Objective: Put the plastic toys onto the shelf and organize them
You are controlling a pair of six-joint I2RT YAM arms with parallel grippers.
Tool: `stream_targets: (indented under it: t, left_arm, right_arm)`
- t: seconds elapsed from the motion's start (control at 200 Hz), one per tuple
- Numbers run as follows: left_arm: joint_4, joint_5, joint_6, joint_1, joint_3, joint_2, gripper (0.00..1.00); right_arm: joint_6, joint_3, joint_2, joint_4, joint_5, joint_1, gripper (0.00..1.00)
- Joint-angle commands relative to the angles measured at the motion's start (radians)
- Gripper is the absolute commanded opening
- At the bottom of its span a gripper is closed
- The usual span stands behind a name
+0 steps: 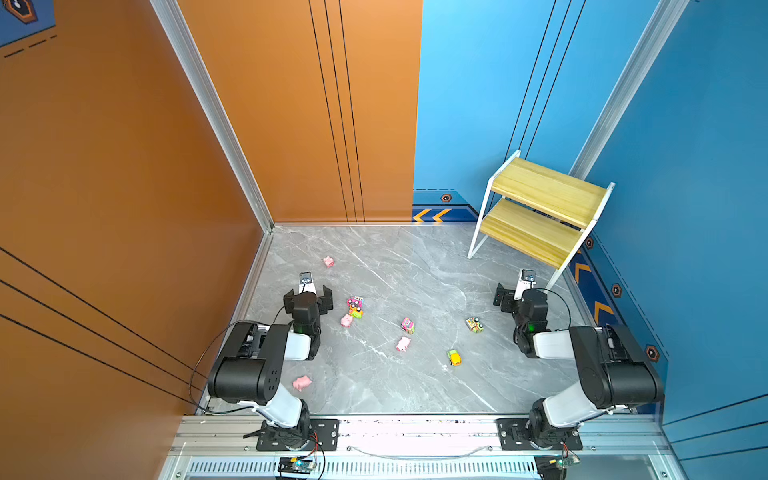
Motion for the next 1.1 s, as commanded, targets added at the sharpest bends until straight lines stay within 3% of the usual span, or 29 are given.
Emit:
stream_targets:
  t: [0.0, 1.096]
  left_arm:
    - [-0.012, 0.024, 0.001, -0.007, 0.003, -0.018, 0.98]
    - [-0.018, 0.026, -0.003, -0.004, 0.007, -0.016, 0.98]
  right_arm:
    - [0.005, -0.006, -0.008, 0.015, 0.016, 0.006, 1.0]
    - [0.006, -0.004, -0.009, 0.013, 0.019, 0.006, 1.0]
